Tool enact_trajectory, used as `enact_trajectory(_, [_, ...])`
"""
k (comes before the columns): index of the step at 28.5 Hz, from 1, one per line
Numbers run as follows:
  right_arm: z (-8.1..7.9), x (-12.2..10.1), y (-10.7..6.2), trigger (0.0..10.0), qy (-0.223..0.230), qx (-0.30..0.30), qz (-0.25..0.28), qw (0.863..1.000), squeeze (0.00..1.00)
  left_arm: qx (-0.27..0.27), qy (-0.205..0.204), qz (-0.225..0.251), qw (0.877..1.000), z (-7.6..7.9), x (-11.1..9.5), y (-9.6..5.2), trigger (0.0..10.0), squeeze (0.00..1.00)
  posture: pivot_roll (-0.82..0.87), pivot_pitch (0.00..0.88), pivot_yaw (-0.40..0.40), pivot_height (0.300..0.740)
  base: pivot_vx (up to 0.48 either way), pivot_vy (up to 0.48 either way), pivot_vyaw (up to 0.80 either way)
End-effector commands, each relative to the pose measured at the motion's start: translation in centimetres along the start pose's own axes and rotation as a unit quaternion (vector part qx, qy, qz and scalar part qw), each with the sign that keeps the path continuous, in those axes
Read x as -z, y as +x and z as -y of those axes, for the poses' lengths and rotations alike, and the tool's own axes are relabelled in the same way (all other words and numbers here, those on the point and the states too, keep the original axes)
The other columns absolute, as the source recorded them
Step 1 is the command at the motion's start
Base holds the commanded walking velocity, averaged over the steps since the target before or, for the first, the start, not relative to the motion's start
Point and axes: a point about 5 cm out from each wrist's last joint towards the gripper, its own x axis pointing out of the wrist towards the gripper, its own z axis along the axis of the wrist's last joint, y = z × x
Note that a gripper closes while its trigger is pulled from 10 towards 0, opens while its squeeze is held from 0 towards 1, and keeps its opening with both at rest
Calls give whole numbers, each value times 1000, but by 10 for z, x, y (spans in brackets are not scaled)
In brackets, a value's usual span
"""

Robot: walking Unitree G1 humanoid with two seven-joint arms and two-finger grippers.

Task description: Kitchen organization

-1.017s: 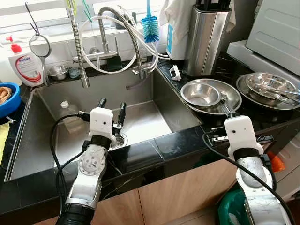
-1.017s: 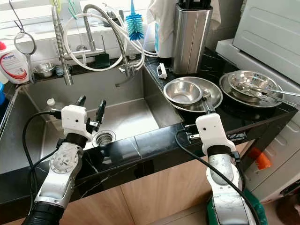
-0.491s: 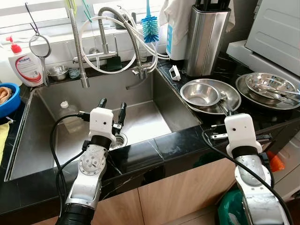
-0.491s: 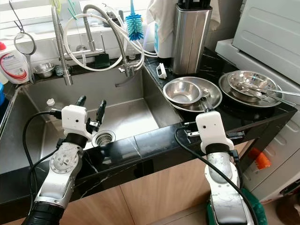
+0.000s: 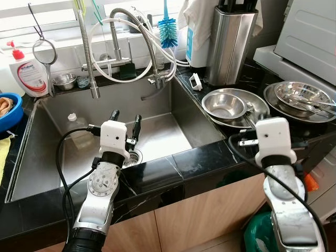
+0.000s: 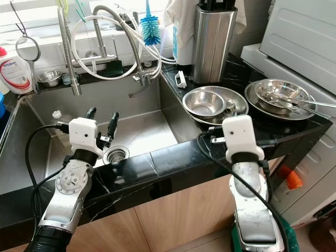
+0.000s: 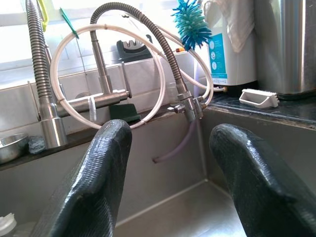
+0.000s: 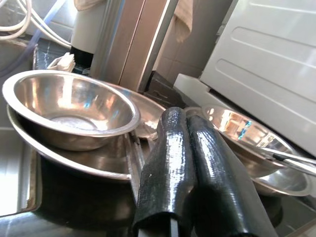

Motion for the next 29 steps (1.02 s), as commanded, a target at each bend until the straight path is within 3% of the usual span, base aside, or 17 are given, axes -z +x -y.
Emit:
enact_trajectory(1, [0, -4, -2, 10000, 12, -4, 5, 1000, 1000, -5, 5, -13, 1000, -4, 4, -2, 10000, 0, -126, 0, 50, 740, 0, 0, 0])
enact_trajectory(15, [10, -3, -7, 10000, -14, -29, -47, 998, 1000, 3, 2, -14, 1000, 0, 6, -2, 10000, 0, -139, 0, 53, 740, 0, 0, 0])
enact_trajectory(22, [6, 8, -10, 10000, -18, -40, -81, 996, 1000, 5, 1, -13, 1000, 1, 5, -2, 10000, 0, -141, 0, 54, 740, 0, 0, 0])
enact_trajectory(29, [2, 7, -9, 10000, -12, -57, -83, 995, 1000, 4, 2, -11, 1000, 1, 5, -1, 10000, 0, -139, 0, 52, 740, 0, 0, 0])
